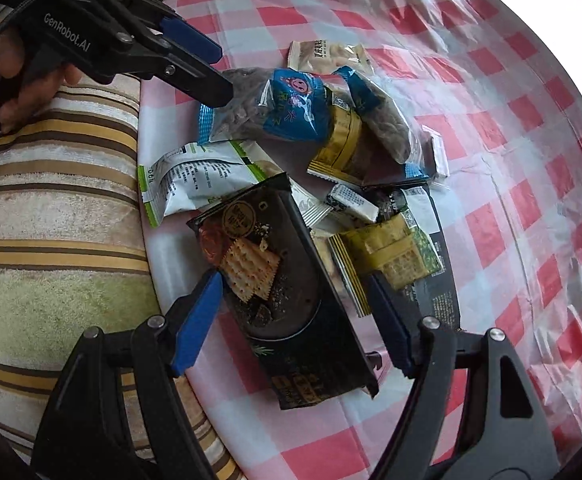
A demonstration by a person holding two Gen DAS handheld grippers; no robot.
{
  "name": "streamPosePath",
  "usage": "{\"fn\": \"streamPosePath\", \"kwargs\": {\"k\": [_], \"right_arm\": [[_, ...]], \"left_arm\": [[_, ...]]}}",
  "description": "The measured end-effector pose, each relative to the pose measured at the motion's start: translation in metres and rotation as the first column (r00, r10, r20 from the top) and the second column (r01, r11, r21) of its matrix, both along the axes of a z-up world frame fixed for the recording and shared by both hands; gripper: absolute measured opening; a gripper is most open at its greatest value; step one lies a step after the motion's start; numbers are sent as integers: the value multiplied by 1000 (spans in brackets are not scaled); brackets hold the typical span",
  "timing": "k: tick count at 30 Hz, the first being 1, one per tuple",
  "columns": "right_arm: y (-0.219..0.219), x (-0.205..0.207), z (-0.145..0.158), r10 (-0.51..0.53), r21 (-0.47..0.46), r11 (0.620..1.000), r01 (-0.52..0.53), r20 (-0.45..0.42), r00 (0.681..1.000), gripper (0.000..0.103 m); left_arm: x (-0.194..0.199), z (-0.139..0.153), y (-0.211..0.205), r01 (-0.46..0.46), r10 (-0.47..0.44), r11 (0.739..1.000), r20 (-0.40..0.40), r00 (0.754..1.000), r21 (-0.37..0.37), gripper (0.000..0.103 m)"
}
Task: Organize snacks
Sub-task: 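Grasp the blue bag of dark nuts with the left tool while the right grasps the black cracker package, then lift both snacks, carry them over the white box and open both tools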
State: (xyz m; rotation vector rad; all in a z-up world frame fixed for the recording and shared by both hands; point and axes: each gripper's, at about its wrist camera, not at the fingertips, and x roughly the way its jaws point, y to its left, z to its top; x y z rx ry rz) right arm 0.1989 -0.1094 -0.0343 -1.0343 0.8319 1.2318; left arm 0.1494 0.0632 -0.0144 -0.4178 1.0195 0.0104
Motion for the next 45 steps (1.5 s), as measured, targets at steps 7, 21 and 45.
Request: {"fn": "streamPosePath", "kwargs": {"k": [7, 21, 45], "right_arm": [[-2, -2, -7, -36, 23, 999, 37, -13, 999, 76], [-31, -1, -17, -226, 122, 965, 231, -60, 972, 61], [-114, 6, 19, -636, 286, 693, 661, -188, 748, 56]], "left_arm": [[25, -13, 0, 38, -37, 999, -34, 999, 24, 80], [34, -22, -2, 45, -43, 998, -46, 998, 48, 55], [6, 0, -21, 11, -11, 996, 6, 1000, 84, 51]]}}
